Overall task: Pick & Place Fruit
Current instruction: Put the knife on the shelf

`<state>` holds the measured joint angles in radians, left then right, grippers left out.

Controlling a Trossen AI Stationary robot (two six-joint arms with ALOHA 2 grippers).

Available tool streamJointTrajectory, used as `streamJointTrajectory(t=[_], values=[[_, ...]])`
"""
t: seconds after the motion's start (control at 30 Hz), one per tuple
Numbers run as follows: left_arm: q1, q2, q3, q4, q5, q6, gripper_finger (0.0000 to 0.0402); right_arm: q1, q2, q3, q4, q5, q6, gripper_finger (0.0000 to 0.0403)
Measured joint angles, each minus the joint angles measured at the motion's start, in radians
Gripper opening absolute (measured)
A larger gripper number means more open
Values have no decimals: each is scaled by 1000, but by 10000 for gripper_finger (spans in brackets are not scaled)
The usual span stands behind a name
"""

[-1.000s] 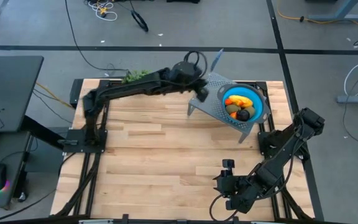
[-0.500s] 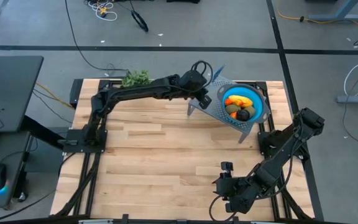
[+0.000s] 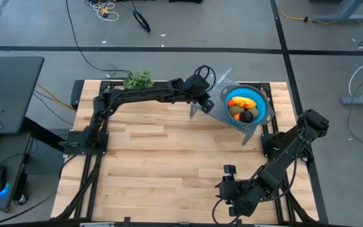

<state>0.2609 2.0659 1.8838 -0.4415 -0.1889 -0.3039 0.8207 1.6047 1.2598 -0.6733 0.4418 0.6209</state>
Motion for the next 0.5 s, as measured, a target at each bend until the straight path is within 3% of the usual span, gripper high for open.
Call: streamJointTrajectory(t=[0.5], values=[[1, 0, -22, 21, 25, -25, 57, 0, 0, 0, 1, 0, 0, 165]])
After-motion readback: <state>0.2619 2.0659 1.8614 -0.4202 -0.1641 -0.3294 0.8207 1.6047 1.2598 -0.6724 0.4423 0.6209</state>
